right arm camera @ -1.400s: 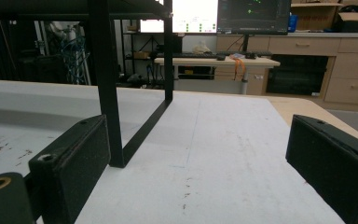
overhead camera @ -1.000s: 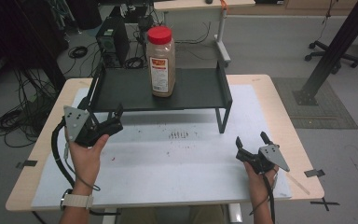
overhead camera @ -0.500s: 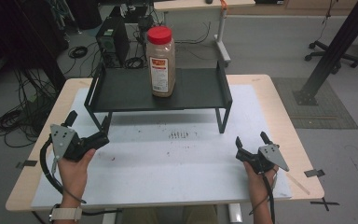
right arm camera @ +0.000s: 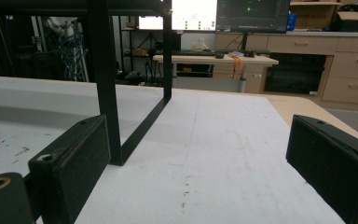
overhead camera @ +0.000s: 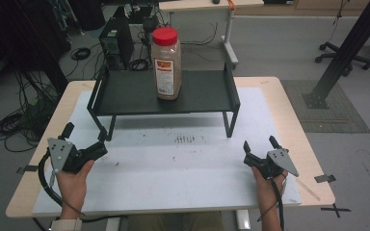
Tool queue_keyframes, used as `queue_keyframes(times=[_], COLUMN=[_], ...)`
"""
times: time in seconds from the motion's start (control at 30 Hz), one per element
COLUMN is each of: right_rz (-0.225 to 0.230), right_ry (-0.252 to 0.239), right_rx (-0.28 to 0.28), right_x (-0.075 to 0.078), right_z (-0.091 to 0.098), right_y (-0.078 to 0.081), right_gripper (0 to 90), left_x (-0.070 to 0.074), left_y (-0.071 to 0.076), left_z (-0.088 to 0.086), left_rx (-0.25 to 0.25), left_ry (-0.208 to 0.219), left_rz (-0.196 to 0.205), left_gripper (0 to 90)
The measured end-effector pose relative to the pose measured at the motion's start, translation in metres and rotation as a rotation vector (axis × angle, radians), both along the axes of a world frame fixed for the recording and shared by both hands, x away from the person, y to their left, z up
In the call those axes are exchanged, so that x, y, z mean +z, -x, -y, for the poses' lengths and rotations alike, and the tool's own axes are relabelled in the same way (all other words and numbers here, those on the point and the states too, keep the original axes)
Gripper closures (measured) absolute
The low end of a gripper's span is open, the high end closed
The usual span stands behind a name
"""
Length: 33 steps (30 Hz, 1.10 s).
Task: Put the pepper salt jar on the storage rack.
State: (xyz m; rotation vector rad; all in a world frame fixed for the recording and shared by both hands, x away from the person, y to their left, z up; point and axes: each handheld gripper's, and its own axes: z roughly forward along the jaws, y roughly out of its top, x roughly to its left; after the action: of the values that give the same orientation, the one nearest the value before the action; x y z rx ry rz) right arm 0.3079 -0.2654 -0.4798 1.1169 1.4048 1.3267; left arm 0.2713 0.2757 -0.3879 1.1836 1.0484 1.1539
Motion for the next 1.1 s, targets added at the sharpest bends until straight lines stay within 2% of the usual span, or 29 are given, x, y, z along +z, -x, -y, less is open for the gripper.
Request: queue_keyframes(times=[0.6, 0.93, 1.1], right_rz=[-0.006, -0.005, -0.006], right_ry=[0.003, 0.006, 0.006], right_rx=[-0.005, -0.005, -0.006], right_x=[0.000, 0.000, 0.000], right_z=[0.000, -0.001, -0.001], right_y=[0.000, 0.000, 0.000], right_gripper=[6.4, 6.4, 6.4], left_x=[-0.040, -0.061, -0.069], left_y=[0.002, 0.003, 0.004], left_z=[-0.021, -0.025, -0.026], left_rx=[0.053, 0.067, 0.074], left_ry=[-0.020, -0.029, -0.024], left_rz=[-0.064, -0.109, -0.112], left_gripper=[0.4, 0.4, 0.4])
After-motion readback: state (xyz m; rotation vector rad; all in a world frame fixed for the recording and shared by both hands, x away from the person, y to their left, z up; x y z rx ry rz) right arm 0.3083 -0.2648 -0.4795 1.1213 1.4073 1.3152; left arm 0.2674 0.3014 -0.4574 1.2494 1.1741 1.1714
